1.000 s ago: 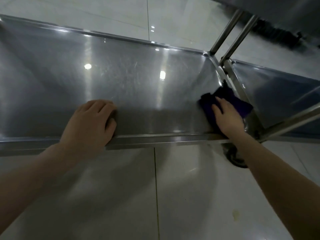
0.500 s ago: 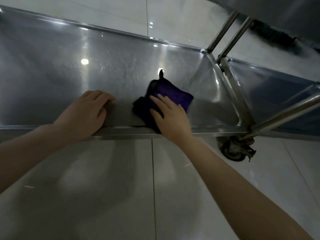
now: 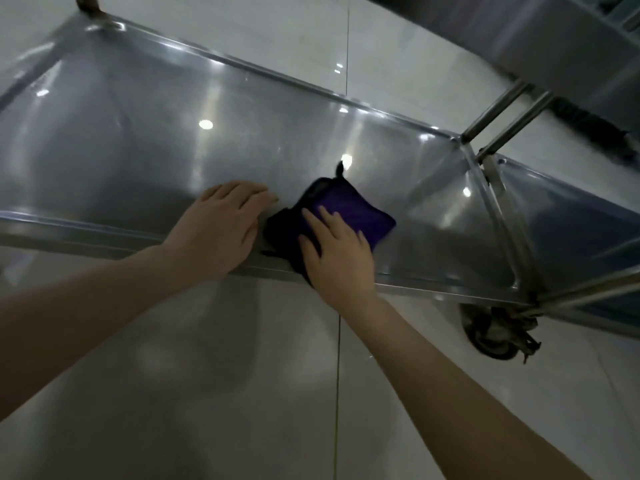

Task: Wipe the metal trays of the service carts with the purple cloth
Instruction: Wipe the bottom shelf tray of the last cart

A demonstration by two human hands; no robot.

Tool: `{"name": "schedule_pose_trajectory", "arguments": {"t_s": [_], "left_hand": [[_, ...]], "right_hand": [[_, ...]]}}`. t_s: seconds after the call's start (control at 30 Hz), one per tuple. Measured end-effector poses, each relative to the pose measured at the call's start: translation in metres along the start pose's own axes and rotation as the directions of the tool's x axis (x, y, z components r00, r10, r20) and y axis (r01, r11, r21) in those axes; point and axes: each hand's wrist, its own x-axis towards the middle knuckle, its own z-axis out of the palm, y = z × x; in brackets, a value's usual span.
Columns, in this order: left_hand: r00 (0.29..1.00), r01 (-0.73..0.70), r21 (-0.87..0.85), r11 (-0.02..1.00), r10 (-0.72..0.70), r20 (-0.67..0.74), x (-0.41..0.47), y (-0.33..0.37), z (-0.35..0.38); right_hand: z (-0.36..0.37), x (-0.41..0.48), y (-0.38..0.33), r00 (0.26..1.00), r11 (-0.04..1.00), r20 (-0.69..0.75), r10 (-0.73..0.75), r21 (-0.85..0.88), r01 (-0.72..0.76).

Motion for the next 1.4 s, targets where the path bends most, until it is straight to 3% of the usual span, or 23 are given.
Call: {"name": "schedule_pose_trajectory", "arguments": {"t_s": [0.1, 0.17, 0.27, 0.37, 0.43, 0.53, 0.63, 0.73, 0.83, 0.9, 0.97, 1.07, 1.2, 1.27, 1.33, 1.4], "left_hand": [[0.997, 0.064, -0.055, 0.996, -0.066, -0.035, -0.003, -0.012, -0.008], [0.997, 0.08, 0.007, 0.997, -0.08, -0.008, -0.01, -0.036, -0.016], [0.989, 0.146, 0.077, 0.986, -0.146, -0.01, -0.033, -0.079, -0.027], [0.958, 0.283, 0.085, 0.955, -0.278, -0.068, -0.044, -0.091, -0.03], [0.964, 0.263, 0.122, 0.957, -0.257, -0.059, -0.041, -0.088, -0.026], [0.965, 0.261, 0.099, 0.96, -0.259, -0.033, -0.038, -0.086, -0.029], [0.966, 0.259, 0.112, 0.959, -0.256, -0.04, -0.039, -0.087, -0.029], [0.965, 0.261, 0.079, 0.962, -0.261, -0.005, -0.04, -0.087, -0.033], [0.967, 0.236, 0.054, 0.97, -0.24, 0.089, -0.04, -0.098, -0.043], [0.975, 0.195, 0.093, 0.976, -0.203, 0.095, -0.046, -0.113, -0.05], [0.972, 0.216, 0.105, 0.971, -0.224, 0.072, -0.055, -0.127, -0.056], [0.966, 0.249, 0.115, 0.962, -0.255, 0.04, -0.056, -0.129, -0.055], [0.971, 0.226, 0.133, 0.965, -0.234, 0.049, -0.051, -0.128, -0.052], [0.973, 0.223, 0.139, 0.965, -0.229, 0.032, -0.051, -0.128, -0.053], [0.972, 0.227, 0.141, 0.964, -0.232, 0.024, -0.051, -0.128, -0.053], [0.972, 0.228, 0.133, 0.965, -0.233, 0.021, -0.053, -0.127, -0.054]], "right_hand": [[0.006, 0.019, -0.024, 0.988, 0.988, 0.032, -0.151, 0.045, 0.149], [0.002, 0.014, 0.005, 0.991, 0.986, 0.02, -0.135, 0.105, 0.132], [-0.015, 0.004, 0.085, 0.989, 0.982, -0.049, 0.141, 0.131, -0.134], [-0.038, 0.009, 0.153, 0.873, 0.87, -0.036, 0.487, 0.111, -0.481], [-0.039, 0.028, 0.153, 0.828, 0.824, -0.002, 0.561, 0.096, -0.559], [-0.021, 0.069, 0.09, 0.903, 0.903, -0.043, 0.428, 0.055, -0.426], [0.008, 0.112, -0.014, 0.993, 0.994, -0.035, 0.112, -0.012, -0.113], [0.028, 0.138, -0.095, 0.985, 0.986, 0.047, -0.166, 0.033, 0.164], [0.027, 0.149, -0.082, 0.958, 0.959, 0.067, -0.279, 0.069, 0.275], [0.018, 0.149, -0.03, 0.981, 0.977, -0.017, -0.195, 0.081, 0.196], [0.003, 0.145, 0.039, 0.997, 0.993, -0.064, 0.047, 0.113, -0.04], [-0.022, 0.132, 0.116, 0.932, 0.926, -0.04, 0.359, 0.138, -0.351], [-0.019, 0.159, 0.083, 0.827, 0.825, -0.033, 0.562, 0.102, -0.556], [-0.002, 0.179, 0.02, 0.878, 0.88, -0.082, 0.471, 0.107, -0.462], [0.019, 0.189, -0.06, 0.967, 0.964, -0.069, 0.246, 0.118, -0.237], [0.036, 0.187, -0.134, 1.0, 0.994, -0.004, -0.031, 0.101, 0.031]]}}
